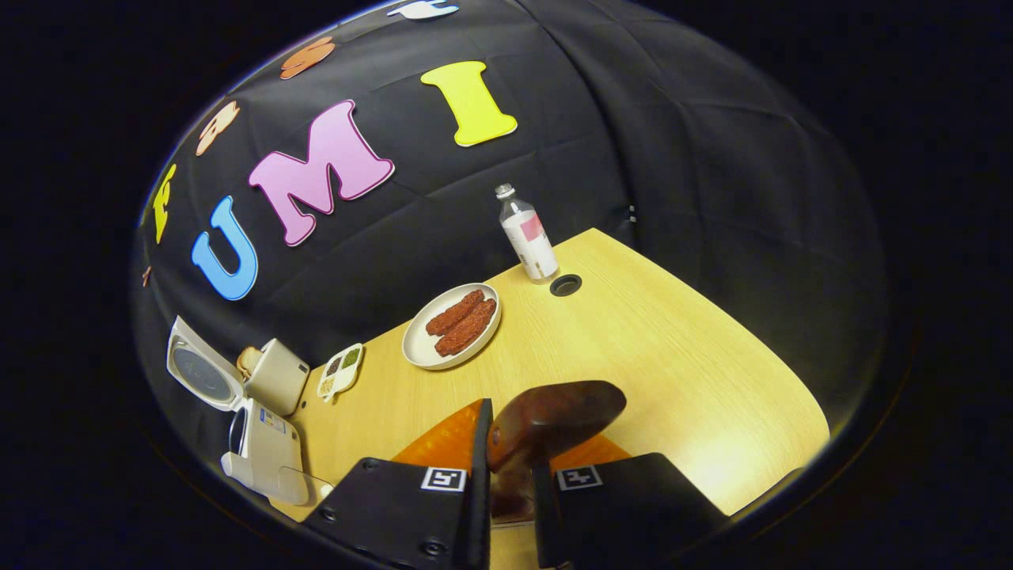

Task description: Close the left gripper, press the button to open the rice cooker; take a wooden spoon from the chopstick holder with the right hand, scoop a spoonful of rice and pour it into the rice cooker, then put the wooden spoon back into the chopstick holder.

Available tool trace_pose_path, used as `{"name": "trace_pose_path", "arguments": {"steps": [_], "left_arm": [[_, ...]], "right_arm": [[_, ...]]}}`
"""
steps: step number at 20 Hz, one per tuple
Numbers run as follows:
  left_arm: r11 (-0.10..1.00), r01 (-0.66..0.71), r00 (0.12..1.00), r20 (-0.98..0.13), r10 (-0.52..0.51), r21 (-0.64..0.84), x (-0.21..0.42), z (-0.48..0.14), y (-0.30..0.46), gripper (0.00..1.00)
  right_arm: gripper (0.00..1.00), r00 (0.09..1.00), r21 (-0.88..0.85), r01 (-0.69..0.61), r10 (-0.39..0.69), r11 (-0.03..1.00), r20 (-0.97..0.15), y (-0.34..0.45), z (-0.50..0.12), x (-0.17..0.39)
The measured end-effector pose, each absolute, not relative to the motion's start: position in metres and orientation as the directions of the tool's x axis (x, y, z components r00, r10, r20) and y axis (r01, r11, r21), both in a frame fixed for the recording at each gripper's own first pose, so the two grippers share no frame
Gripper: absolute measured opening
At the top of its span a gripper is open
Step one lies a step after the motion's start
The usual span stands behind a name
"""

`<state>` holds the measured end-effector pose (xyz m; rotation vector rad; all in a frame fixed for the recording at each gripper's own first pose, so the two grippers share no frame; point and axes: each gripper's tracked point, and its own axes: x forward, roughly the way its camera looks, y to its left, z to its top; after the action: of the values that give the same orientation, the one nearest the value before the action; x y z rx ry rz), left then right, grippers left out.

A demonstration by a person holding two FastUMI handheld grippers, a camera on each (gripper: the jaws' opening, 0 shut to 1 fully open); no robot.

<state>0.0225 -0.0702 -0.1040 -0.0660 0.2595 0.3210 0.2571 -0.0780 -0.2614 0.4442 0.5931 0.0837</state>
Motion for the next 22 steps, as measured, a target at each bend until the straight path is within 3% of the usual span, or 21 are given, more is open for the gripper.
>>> {"name": "trace_pose_path", "arguments": {"steps": [5,6,13,14,16,17,19,20,22], "left_arm": [[0.957,-0.289,0.929,-0.253,0.271,-0.037,0.026,-0.102,-0.067,0.95],[0.958,-0.283,0.932,-0.247,0.265,-0.038,0.026,-0.100,-0.064,0.95],[0.963,-0.258,0.945,-0.226,0.237,-0.072,0.022,-0.101,-0.024,0.95],[0.964,-0.258,0.944,-0.227,0.239,-0.060,0.021,-0.103,-0.016,0.95],[0.972,-0.232,0.953,-0.196,0.232,0.023,0.021,-0.098,-0.004,0.96],[0.977,-0.211,0.958,-0.189,0.215,0.042,0.022,-0.095,0.001,0.95],[0.988,-0.152,0.973,-0.178,0.147,-0.013,0.026,-0.088,0.001,0.95],[0.992,-0.122,0.979,-0.167,0.113,-0.043,0.028,-0.084,-0.001,0.95],[0.995,-0.089,0.984,-0.159,0.079,-0.055,0.033,-0.084,0.004,0.95]], "right_arm": [[0.15,0.847,0.386,0.019,0.190,0.922,-0.496,-0.075,-0.234,0.255],[0.20,0.852,0.381,0.016,0.186,0.924,-0.489,-0.075,-0.224,0.255],[0.20,0.900,0.423,0.052,0.141,0.905,-0.413,-0.067,-0.140,0.241],[0.15,0.905,0.427,0.052,0.139,0.903,-0.403,-0.062,-0.129,0.237],[0.20,0.912,0.440,0.048,0.141,0.897,-0.385,-0.046,-0.111,0.225],[0.24,0.914,0.448,0.043,0.146,0.893,-0.379,-0.035,-0.105,0.219],[0.15,0.912,0.472,0.028,0.172,0.881,-0.374,-0.009,-0.098,0.205],[0.20,0.911,0.482,0.018,0.184,0.876,-0.369,0.005,-0.095,0.199],[0.20,0.908,0.481,-0.004,0.205,0.877,-0.365,0.031,-0.096,0.189]]}}
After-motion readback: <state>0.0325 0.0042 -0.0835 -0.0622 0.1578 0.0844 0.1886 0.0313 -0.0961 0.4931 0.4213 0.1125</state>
